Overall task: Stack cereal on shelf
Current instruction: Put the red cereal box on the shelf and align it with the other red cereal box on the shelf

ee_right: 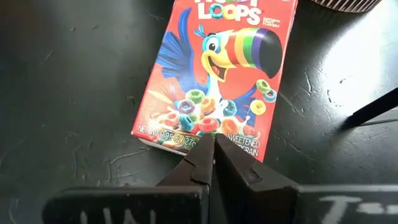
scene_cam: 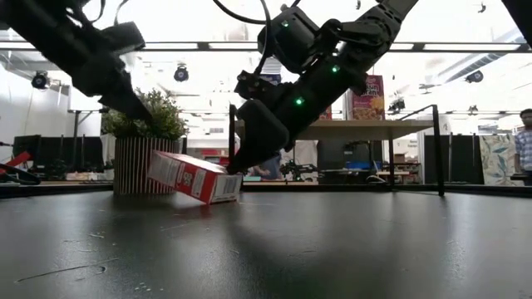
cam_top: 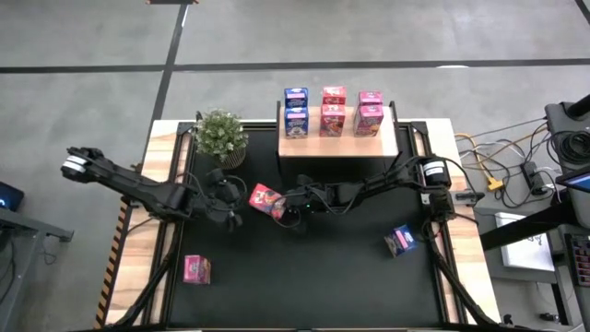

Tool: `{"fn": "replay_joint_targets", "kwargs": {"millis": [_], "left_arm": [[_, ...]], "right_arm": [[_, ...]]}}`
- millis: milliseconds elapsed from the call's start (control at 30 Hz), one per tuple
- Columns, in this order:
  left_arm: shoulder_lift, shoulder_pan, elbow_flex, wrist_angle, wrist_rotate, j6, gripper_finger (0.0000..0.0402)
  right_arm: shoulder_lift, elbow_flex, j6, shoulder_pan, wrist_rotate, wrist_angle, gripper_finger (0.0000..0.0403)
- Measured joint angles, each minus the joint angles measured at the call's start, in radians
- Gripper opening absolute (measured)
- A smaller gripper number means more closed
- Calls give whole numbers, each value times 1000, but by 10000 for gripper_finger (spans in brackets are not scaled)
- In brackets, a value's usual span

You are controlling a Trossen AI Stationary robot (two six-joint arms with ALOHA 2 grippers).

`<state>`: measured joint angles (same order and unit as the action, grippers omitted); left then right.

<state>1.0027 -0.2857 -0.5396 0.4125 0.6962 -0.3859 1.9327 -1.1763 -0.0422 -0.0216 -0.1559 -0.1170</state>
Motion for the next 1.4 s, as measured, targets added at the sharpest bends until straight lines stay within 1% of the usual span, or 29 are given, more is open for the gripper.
{"fn": "replay_joint_targets", "kwargs": {"millis": [167, 633, 800, 900, 1067, 1300, 1400], "left_arm": [[67, 12, 0, 57, 13, -41, 0], [313, 18, 0, 71, 1, -37, 0], [401, 18, 0, -14, -7, 3, 0], [444, 18, 0, -76, -8, 33, 0], [466, 18, -18, -88, -7, 37, 0], [436, 18, -52, -92, -7, 79, 0], [434, 18, -55, -87, -7, 89, 0]], "right_arm": [[0, 0, 6, 0, 4, 10, 9], [2, 2, 26, 0, 8, 12, 9], [14, 10, 29, -2, 18, 56, 9], [6, 13, 21, -2, 16, 41, 9], [8, 26, 9, -5, 10, 41, 9], [8, 23, 6, -7, 7, 35, 9], [1, 23, 8, -7, 7, 62, 9]]}}
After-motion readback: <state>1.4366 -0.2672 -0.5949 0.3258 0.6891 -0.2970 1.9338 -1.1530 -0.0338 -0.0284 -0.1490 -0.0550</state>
